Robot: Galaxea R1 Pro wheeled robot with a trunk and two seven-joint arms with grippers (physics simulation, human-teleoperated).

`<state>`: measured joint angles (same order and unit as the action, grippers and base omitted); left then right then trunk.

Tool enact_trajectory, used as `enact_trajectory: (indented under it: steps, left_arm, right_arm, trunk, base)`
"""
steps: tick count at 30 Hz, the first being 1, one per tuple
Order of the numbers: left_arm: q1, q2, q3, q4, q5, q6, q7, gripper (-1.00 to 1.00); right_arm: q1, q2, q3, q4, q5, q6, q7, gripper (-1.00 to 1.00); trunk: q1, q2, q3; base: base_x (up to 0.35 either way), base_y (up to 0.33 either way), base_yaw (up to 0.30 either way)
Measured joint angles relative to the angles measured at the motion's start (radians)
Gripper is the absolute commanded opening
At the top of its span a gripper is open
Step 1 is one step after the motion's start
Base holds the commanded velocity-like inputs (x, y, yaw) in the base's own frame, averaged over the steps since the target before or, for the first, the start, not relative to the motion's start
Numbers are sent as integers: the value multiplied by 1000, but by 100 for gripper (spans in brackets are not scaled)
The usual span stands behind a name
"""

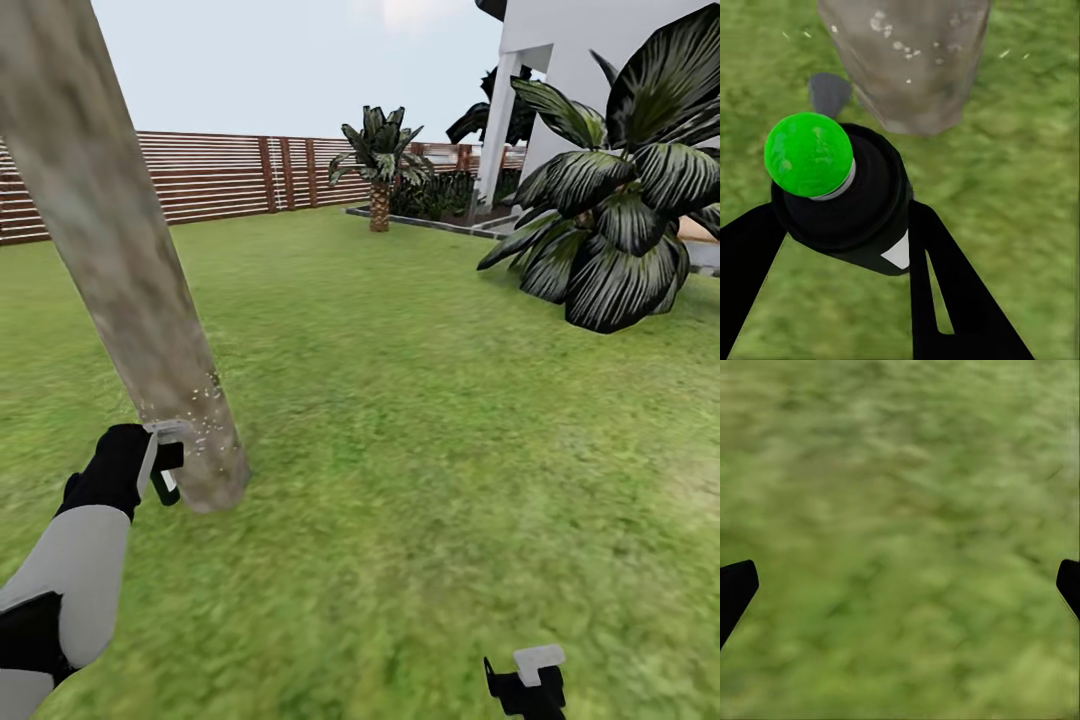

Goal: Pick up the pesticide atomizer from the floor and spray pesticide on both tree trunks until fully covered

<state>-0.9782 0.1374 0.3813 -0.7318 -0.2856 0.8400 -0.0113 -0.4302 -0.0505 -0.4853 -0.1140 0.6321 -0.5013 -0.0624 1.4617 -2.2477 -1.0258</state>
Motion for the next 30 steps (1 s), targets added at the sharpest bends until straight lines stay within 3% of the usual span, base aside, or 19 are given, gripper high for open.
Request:
enact_trajectory:
  steps: [8,11,14,17,20,21,22,23,24,27,29,30]
  left_arm:
    - [19,4,-1,3,1,-9,-8,-100]
    - [73,3,-1,4,11,-27,-12,-100]
    - [188,4,-6,11,34,-161,-45,-100]
    - [313,8,-25,17,20,-333,-229,-100]
    - [399,34,-80,22,-65,-528,-405,-100]
    - [424,46,-101,37,-114,-617,-484,-100]
    - [436,52,-109,52,-143,-670,-535,-100]
    - [445,57,-114,74,-180,-723,-592,-100]
    - [453,62,-120,110,-241,-796,-674,-100]
    - [459,63,-125,175,-413,-926,-838,-100]
    - [459,46,-128,189,-503,-958,-882,-100]
    - [459,35,-135,191,-520,-963,-888,-100]
  right_arm:
    - [0,0,0,0,0,0,1,100]
    - [0,1,0,0,0,0,1,100]
    - [0,1,1,-1,1,1,3,100]
    - [0,0,11,-5,20,3,9,100]
    - [-1,-1,88,-24,136,4,11,100]
    - [-1,0,128,-58,205,6,30,100]
    - [-2,1,146,-83,246,7,61,100]
    - [-4,2,157,-114,286,10,122,100]
    - [-8,2,166,-165,319,21,248,100]
    - [-23,3,174,-337,337,112,587,100]
    - [-32,9,174,-433,340,161,757,100]
    - [-34,14,174,-456,341,169,793,100]
  trunk:
    - [1,0,0]
    - [1,0,0]
    - [1,0,0]
    - [1,0,0]
    - [1,0,0]
    - [1,0,0]
    - [1,0,0]
    - [1,0,0]
    - [1,0,0]
    - [1,0,0]
    - [1,0,0]
    - [1,0,0]
  base:
    - [-217,0,4]
    - [-336,0,0]
    - [-338,0,0]
    - [-337,0,0]
    - [-338,0,0]
    - [-338,0,0]
    - [-337,0,0]
    - [-337,0,0]
    - [-338,0,0]
    - [-338,0,0]
    - [-279,0,0]
    - [-79,0,0]
